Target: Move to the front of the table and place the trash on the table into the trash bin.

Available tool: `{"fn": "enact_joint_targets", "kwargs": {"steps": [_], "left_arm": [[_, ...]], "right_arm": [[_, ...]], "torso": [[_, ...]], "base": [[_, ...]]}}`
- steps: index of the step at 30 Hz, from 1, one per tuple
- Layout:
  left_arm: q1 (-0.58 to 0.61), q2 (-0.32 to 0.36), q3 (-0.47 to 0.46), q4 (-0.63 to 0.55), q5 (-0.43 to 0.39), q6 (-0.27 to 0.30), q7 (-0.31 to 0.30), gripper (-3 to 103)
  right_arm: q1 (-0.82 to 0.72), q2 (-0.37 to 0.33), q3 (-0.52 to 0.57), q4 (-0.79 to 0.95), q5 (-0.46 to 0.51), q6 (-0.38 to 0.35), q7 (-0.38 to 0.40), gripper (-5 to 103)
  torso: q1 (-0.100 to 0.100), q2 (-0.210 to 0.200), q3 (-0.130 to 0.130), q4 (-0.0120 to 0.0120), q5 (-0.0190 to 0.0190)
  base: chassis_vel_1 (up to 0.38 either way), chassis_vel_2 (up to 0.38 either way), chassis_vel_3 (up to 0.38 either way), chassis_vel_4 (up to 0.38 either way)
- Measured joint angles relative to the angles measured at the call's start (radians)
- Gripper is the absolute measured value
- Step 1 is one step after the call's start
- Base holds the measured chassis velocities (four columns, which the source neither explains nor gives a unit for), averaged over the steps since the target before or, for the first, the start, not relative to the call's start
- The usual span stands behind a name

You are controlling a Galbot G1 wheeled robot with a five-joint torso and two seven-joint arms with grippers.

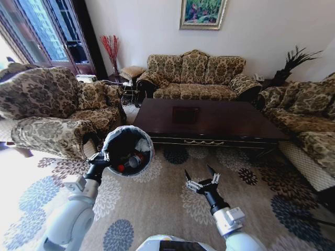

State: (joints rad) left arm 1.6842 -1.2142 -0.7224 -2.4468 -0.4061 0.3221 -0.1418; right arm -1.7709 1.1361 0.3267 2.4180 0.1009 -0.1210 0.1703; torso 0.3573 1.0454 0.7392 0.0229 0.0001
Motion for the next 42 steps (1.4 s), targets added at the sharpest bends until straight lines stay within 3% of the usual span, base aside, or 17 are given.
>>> {"fn": "enact_joint_targets", "kwargs": {"steps": [6,14,15,17,22,35,42], "left_arm": [[0.026,-0.026,0.022,0.057,0.02,-0.018,0.041,0],[0.042,-0.033,-0.003,0.189,0.047,-0.045,0.056,0],[0.042,-0.033,-0.003,0.189,0.047,-0.045,0.056,0],[0.054,-0.036,-0.014,0.203,0.048,-0.062,0.065,0],[0.063,-0.047,-0.036,0.216,0.041,-0.084,0.071,0],[0.072,-0.059,-0.043,0.214,0.036,-0.117,0.088,0],[0.081,-0.065,-0.034,0.206,0.057,-0.121,0.089,0]], "right_arm": [[0.004,0.01,0.086,0.004,0.074,-0.011,0.003,100],[-0.011,0.058,0.403,-0.032,0.277,-0.017,-0.108,100],[-0.011,0.058,0.403,-0.032,0.277,-0.017,-0.108,100],[-0.036,0.07,0.521,-0.042,0.333,0.007,-0.146,100],[-0.066,0.087,0.639,-0.037,0.372,0.052,-0.186,100],[-0.03,0.116,0.642,0.018,0.389,0.006,-0.171,100],[-0.022,0.128,0.632,0.041,0.383,-0.011,-0.168,100]], "torso": [[0.001,-0.001,0.001,0.0,-0.0001],[0.0,0.0,0.0,0.0001,0.0],[0.0,0.0,0.0,0.0001,0.0],[0.0,0.0,0.0,-0.0001,0.0],[0.0,0.0,0.0,-0.0002,0.0],[-0.003,-0.007,-0.004,0.0001,-0.0001],[-0.019,-0.043,-0.023,0.0001,-0.0002]], "base": [[0.0,0.0,0.0,0.0],[0.0,0.0,0.0,0.0],[0.0,0.0,0.0,0.0],[0.0,0.0,0.0,0.0],[0.0,0.0,0.0,0.0],[0.0,0.0,0.0,0.0],[0.0,0.0,0.0,0.0]]}}
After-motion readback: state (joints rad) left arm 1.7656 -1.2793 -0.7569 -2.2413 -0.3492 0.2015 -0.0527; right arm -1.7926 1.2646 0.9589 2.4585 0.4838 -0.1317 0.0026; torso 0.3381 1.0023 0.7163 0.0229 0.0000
